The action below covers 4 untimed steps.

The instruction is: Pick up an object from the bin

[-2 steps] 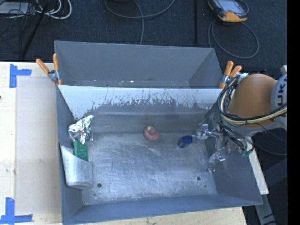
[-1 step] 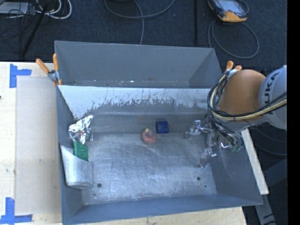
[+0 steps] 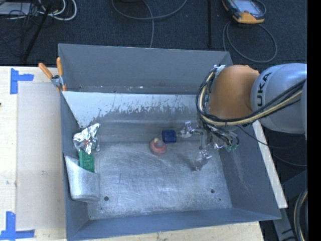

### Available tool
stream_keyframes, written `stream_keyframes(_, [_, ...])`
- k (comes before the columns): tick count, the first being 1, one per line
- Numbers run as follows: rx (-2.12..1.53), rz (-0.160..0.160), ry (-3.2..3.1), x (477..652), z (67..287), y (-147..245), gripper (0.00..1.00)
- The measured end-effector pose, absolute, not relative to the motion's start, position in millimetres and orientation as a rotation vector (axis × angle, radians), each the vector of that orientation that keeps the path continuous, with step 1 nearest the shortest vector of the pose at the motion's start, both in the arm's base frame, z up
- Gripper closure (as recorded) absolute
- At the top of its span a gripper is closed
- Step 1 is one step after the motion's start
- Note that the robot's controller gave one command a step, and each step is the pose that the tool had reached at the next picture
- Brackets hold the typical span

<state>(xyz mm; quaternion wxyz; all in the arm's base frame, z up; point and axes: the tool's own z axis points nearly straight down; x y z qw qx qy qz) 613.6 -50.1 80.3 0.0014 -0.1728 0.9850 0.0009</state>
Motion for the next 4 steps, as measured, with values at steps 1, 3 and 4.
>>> stream_keyframes(1, [-0.711, -0.008, 3.053, 623.0, 74, 6, 0.00])
stream_keyframes(3, [-1.094, -0.005, 2.934, 606.5, 74, 100, 0.00])
stream_keyframes(4, [-1.092, -0.003, 2.937, 606.7, 75, 100, 1.00])
